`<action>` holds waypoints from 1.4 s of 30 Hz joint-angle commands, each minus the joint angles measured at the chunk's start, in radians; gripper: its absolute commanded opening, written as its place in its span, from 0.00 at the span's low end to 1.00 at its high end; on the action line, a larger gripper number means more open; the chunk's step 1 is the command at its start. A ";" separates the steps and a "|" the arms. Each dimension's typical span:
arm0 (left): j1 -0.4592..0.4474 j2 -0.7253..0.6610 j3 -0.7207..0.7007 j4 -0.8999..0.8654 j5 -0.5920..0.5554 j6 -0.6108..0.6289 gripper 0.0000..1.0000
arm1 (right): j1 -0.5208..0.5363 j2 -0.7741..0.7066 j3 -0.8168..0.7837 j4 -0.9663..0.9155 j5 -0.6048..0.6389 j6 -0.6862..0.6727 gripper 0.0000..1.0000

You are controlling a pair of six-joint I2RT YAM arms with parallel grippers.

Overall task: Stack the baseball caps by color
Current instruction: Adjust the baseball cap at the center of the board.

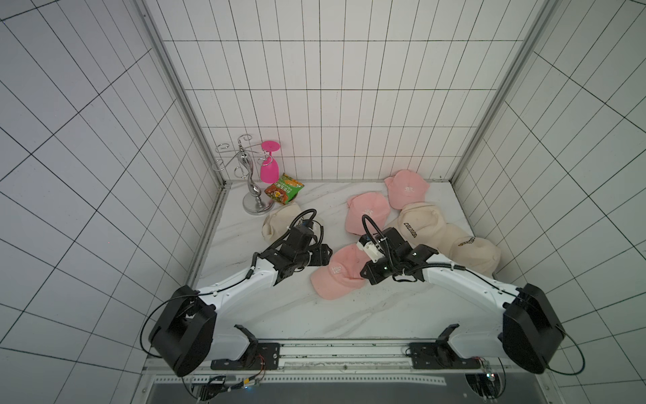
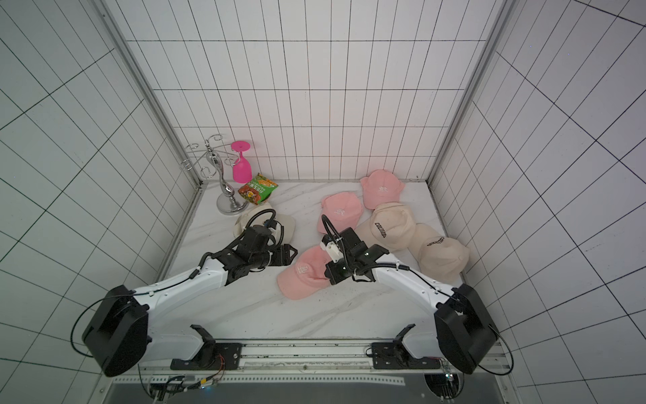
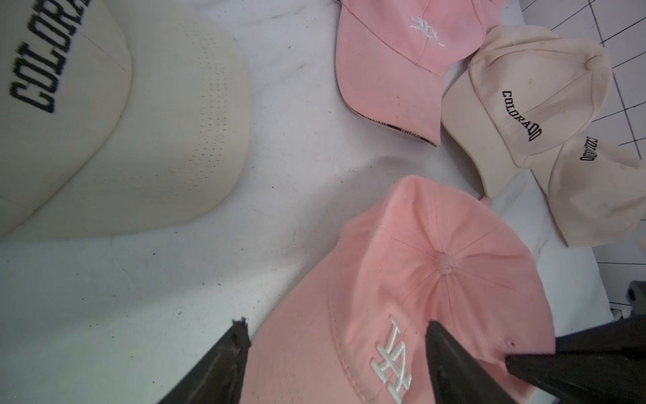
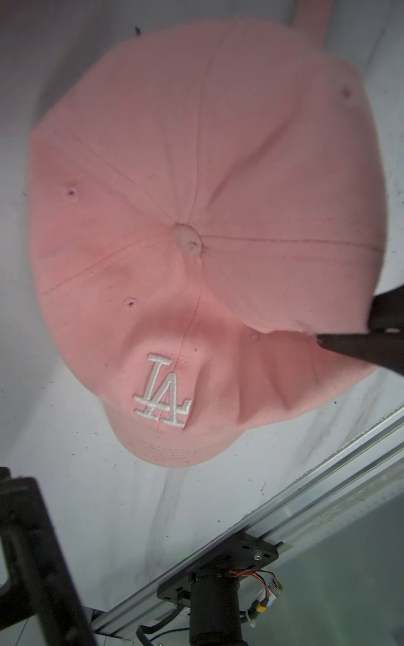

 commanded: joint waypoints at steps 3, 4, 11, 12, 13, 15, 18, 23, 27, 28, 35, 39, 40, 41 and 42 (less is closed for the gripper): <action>-0.001 0.066 0.014 0.154 -0.030 0.018 0.71 | 0.020 0.036 0.038 -0.002 -0.073 -0.033 0.00; 0.000 0.086 0.032 0.154 0.012 0.042 0.71 | 0.020 0.038 0.036 0.001 -0.071 -0.029 0.00; -0.003 0.245 0.130 0.130 0.120 0.135 0.67 | 0.019 0.030 0.014 0.017 -0.017 0.023 0.00; -0.004 0.255 0.130 0.132 0.128 0.145 0.65 | 0.018 0.027 0.011 0.018 -0.012 0.027 0.00; -0.005 0.265 0.132 0.134 0.137 0.152 0.63 | 0.018 0.025 0.006 0.019 -0.008 0.033 0.00; -0.008 0.288 0.137 0.136 0.165 0.168 0.55 | 0.018 0.020 -0.004 0.028 -0.001 0.042 0.00; -0.011 0.318 0.144 0.147 0.171 0.167 0.41 | 0.018 0.020 -0.011 0.033 0.016 0.056 0.00; -0.011 0.330 0.139 0.189 0.171 0.119 0.13 | 0.018 0.021 -0.016 0.044 0.050 0.081 0.00; -0.011 0.270 0.079 0.227 0.118 0.055 0.00 | 0.012 0.007 -0.026 0.049 0.158 0.141 0.00; -0.011 0.239 0.048 0.245 0.093 0.030 0.00 | 0.008 -0.001 -0.031 0.049 0.203 0.175 0.00; -0.032 -0.010 -0.200 0.372 -0.069 -0.200 0.00 | -0.005 -0.039 -0.042 0.055 0.292 0.322 0.00; -0.095 -0.106 -0.300 0.404 -0.149 -0.296 0.00 | -0.004 -0.027 -0.040 0.091 0.270 0.365 0.00; -0.111 -0.126 -0.322 0.410 -0.165 -0.321 0.00 | -0.003 -0.018 -0.037 0.096 0.268 0.371 0.00; -0.124 -0.145 -0.343 0.416 -0.182 -0.345 0.00 | -0.005 -0.010 -0.033 0.096 0.269 0.373 0.00; -0.141 -0.168 -0.366 0.419 -0.205 -0.369 0.00 | -0.005 0.001 -0.028 0.096 0.267 0.375 0.00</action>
